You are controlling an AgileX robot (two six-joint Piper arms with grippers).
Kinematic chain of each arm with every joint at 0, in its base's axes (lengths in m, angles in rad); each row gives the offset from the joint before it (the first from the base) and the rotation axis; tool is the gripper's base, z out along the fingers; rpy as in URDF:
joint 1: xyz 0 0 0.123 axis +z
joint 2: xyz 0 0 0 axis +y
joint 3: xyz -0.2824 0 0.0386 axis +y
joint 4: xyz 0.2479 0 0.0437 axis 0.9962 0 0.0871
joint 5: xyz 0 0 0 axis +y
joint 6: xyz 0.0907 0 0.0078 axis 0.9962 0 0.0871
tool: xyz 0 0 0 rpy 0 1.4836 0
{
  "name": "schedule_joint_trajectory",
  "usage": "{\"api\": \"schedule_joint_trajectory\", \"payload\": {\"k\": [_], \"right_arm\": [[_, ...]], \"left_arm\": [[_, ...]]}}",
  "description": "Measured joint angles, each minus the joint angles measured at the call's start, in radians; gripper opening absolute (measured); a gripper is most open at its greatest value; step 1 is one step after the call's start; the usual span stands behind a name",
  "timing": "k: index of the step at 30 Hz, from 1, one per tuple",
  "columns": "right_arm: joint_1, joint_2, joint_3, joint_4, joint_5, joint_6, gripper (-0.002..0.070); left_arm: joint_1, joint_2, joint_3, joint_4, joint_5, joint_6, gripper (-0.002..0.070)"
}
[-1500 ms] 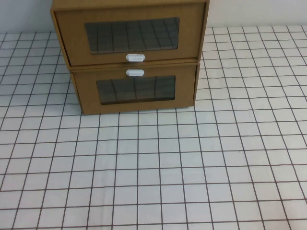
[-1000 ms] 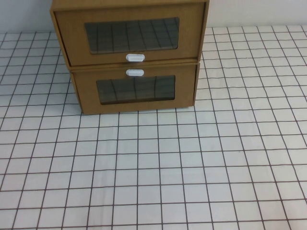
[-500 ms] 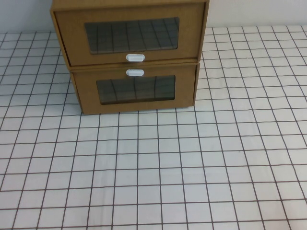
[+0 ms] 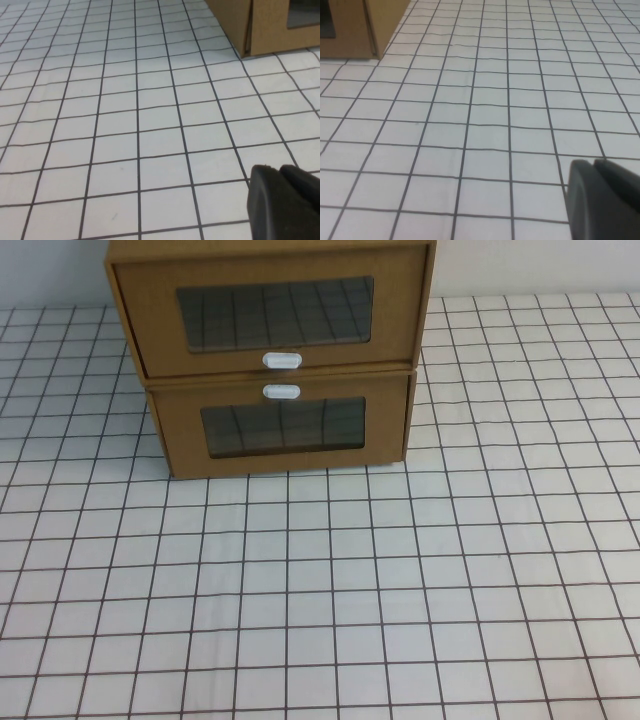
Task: Open the shoe box
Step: 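Pull the top drawer of the cardboard box fully open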
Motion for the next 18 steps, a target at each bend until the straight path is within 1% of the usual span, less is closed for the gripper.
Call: {"api": "schedule_joint_trajectory", "payload": {"k": [3, 5, 11, 14, 16, 18], "right_arm": [[0.000, 0.000, 0.000, 0.000, 0.000, 0.000, -0.0013], [0.000, 0.000, 0.000, 0.000, 0.000, 0.000, -0.0013], [0.000, 0.000, 0.000, 0.000, 0.000, 0.000, -0.0013], [0.000, 0.000, 0.000, 0.000, 0.000, 0.000, -0.0013], [0.000, 0.000, 0.000, 0.000, 0.000, 0.000, -0.0013], [0.000, 0.000, 0.000, 0.000, 0.000, 0.000, -0.0013]], "left_arm": [[0.000, 0.000, 0.000, -0.027, -0.023, 0.000, -0.0003], [0.000, 0.000, 0.000, -0.074, -0.049, -0.007, -0.0003], [0.000, 0.000, 0.000, -0.303, -0.165, -0.096, -0.0002], [0.000, 0.000, 0.000, -0.405, -0.211, -0.117, -0.0003], [0.000, 0.000, 0.000, -0.436, -0.235, -0.124, -0.0003], [0.000, 0.000, 0.000, -0.438, -0.252, -0.128, -0.0003]]}}
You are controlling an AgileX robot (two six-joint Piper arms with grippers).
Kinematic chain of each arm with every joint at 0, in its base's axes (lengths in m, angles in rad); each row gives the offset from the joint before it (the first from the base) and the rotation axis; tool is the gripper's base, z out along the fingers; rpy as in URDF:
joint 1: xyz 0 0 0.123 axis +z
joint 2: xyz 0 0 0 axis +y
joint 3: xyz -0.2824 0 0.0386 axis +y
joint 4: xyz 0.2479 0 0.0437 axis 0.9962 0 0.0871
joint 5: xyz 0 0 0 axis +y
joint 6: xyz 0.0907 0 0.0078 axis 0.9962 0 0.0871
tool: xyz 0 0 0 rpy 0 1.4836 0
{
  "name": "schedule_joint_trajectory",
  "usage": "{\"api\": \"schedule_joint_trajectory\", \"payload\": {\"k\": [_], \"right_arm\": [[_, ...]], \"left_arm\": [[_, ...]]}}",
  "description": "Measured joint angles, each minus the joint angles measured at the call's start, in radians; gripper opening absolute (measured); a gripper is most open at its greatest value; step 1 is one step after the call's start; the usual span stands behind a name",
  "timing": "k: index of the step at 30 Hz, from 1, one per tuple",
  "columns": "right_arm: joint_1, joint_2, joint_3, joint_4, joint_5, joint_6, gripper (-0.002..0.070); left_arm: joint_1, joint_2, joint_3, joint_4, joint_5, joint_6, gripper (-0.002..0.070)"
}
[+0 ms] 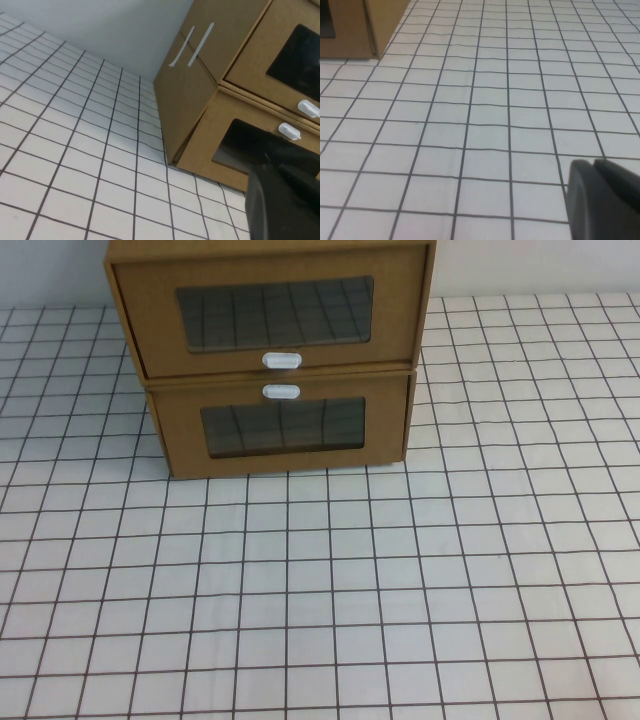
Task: Open the shoe box
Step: 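Pull the top drawer of the cardboard box fully open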
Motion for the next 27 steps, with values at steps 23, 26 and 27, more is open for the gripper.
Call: {"api": "schedule_joint_trajectory", "payload": {"k": [23, 26, 27], "right_arm": [[0.000, 0.000, 0.000, 0.000, 0.000, 0.000, -0.0014], [0.000, 0.000, 0.000, 0.000, 0.000, 0.000, -0.0013], [0.000, 0.000, 0.000, 0.000, 0.000, 0.000, -0.0013]], "left_arm": [[0.000, 0.619, -0.637, -0.084, 0.464, 0.371, -0.0003], [0.000, 0.781, -0.780, -0.178, 0.477, 0.524, -0.0003], [0.000, 0.837, -0.839, -0.214, 0.487, 0.576, -0.0003]]}}
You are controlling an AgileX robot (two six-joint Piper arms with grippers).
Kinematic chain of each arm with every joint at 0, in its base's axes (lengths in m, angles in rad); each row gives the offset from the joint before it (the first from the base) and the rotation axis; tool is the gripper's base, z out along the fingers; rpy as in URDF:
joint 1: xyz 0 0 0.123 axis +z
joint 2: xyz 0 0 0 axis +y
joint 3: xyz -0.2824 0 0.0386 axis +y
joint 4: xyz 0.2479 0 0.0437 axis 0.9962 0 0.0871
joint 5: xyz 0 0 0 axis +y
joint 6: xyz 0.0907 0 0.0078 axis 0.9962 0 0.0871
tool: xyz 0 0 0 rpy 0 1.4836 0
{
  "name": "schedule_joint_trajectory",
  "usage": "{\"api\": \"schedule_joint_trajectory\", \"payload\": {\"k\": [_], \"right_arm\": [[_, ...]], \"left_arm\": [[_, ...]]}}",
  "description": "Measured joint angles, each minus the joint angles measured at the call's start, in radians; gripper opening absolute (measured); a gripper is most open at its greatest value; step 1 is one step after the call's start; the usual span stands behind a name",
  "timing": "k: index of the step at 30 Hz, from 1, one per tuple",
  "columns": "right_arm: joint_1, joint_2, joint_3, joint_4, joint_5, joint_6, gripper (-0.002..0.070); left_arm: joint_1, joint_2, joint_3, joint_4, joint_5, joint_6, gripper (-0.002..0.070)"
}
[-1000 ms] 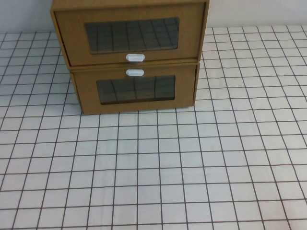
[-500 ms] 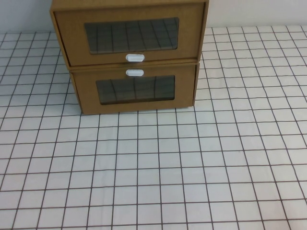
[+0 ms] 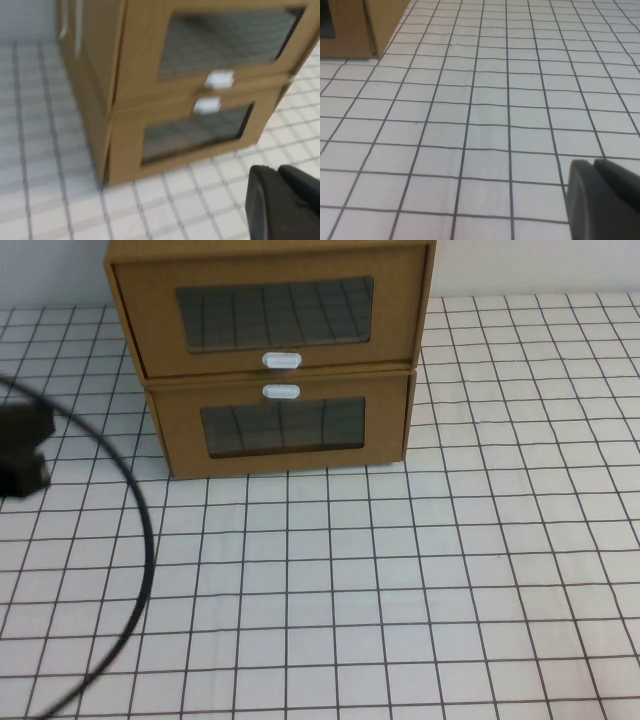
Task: Open the shoe box
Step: 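Pull the top drawer of the cardboard box fully open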
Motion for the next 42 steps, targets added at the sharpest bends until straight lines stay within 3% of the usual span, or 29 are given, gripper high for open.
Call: {"api": "schedule_joint_trajectory", "payload": {"k": [4, 9, 14, 24, 42], "right_arm": [[0.000, 0.000, 0.000, 0.000, 0.000, 0.000, -0.0014], [0.000, 0.000, 0.000, 0.000, 0.000, 0.000, -0.0013], [0.000, 0.000, 0.000, 0.000, 0.000, 0.000, -0.0013], [0.000, 0.000, 0.000, 0.000, 0.000, 0.000, -0.0014], [0.000, 0.000, 0.002, 0.028, -0.050, 0.000, -0.0013]], "left_arm": [[-0.010, 0.224, -0.248, -0.111, 0.054, 0.164, -0.0002], [-0.093, 0.502, -0.587, -0.114, 0.086, 0.224, -0.0002], [-0.147, 0.773, -0.956, -0.096, 0.181, 0.201, -0.0003], [-0.151, 1.253, -1.585, -0.034, 0.413, 0.042, -0.0002], [-0.151, 1.363, -1.668, 0.054, 0.436, -0.004, -0.0003]]}}
